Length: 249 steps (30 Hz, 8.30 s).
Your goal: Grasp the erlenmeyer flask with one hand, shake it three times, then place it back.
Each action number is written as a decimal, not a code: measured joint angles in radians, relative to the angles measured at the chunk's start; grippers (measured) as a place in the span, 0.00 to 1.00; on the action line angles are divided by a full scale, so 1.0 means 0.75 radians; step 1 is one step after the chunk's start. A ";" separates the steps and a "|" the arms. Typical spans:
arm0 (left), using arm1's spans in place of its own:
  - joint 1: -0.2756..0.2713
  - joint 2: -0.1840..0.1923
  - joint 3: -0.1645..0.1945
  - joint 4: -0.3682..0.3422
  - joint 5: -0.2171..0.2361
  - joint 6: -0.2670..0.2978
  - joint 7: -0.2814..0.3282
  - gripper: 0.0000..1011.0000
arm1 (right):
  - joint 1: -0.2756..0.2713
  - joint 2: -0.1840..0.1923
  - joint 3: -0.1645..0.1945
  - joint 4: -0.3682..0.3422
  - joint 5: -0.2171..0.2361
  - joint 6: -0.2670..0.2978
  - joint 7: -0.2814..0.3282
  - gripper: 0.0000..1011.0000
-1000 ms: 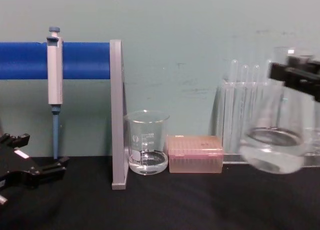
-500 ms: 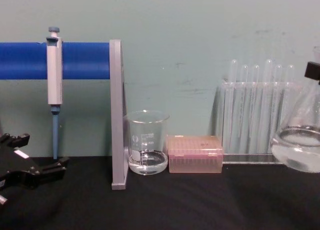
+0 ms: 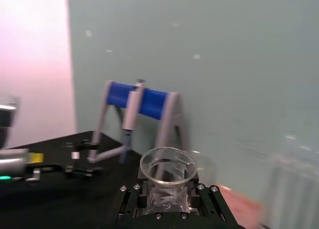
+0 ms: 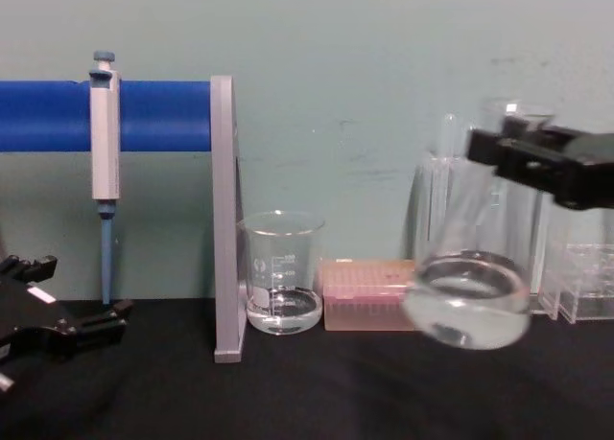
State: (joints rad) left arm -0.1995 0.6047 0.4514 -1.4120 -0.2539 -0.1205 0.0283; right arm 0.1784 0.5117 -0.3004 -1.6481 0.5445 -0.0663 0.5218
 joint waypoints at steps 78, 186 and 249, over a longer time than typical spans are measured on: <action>0.000 0.000 0.000 0.000 0.000 0.000 0.000 0.99 | 0.162 -0.022 -0.220 0.092 0.062 -0.005 0.074 0.44; 0.000 0.000 0.000 0.000 0.000 0.000 0.000 0.99 | 0.256 -0.066 -0.341 0.412 -0.041 -0.013 0.246 0.44; 0.000 0.000 0.000 0.000 0.000 0.000 0.000 0.99 | 0.260 -0.079 -0.345 0.454 -0.039 0.005 0.243 0.44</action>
State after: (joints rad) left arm -0.1995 0.6047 0.4514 -1.4119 -0.2539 -0.1205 0.0283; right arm 0.3737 0.4523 -0.5592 -1.3073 0.5154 -0.0624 0.7039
